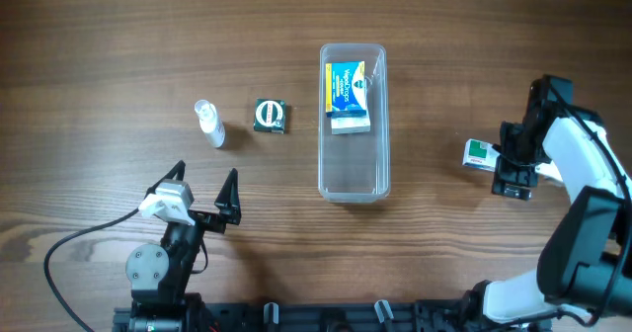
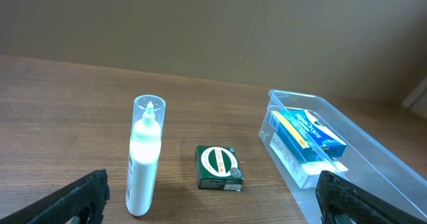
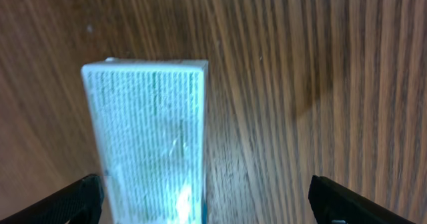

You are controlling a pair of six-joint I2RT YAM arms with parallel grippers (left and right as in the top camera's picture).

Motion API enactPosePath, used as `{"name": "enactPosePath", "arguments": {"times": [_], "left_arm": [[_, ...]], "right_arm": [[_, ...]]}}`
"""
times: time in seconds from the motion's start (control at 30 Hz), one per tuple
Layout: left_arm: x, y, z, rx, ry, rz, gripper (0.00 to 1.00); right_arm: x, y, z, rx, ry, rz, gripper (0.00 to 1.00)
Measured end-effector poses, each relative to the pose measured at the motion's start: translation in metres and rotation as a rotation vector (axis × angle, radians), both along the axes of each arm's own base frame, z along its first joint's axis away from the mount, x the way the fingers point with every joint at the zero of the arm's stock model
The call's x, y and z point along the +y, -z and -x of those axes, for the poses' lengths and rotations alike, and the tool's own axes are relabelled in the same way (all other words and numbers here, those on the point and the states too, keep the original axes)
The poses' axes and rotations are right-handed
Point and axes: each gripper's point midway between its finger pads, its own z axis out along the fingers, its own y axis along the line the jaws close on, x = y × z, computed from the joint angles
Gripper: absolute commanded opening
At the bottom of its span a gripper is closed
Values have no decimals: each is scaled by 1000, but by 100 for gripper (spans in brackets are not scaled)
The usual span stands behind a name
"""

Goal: Pack container
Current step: 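Move right gripper to the white-green Panadol box and grasp it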

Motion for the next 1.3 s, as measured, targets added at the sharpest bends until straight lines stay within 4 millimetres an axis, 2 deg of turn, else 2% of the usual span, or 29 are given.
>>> {"name": "enactPosePath", "arguments": {"times": [0.13,0.23,0.37,0.43,0.53,0.67,0.9,1.13,1.3], "left_arm": [[0,0,0,0,0,0,100],[0,0,0,0,0,0,100],[0,0,0,0,0,0,100],[0,0,0,0,0,0,100],[0,0,0,0,0,0,100],[0,0,0,0,0,0,100],[0,0,0,0,0,0,100],[0,0,0,0,0,0,100],[0,0,0,0,0,0,100]], "right_arm": [[-9,13,-2,29,9,44,99],[-9,28,3,75,8,35,99],[-10,30,1,71,13,36,98],[-10,30,0,71,13,36,90],[-9,30,1,74,16,35,85],[-7,31,1,70,18,20,67],[-2,31,0,65,20,-11,61],[-1,31,0,65,20,-17,45],[-5,31,4,82,16,10,43]]}}
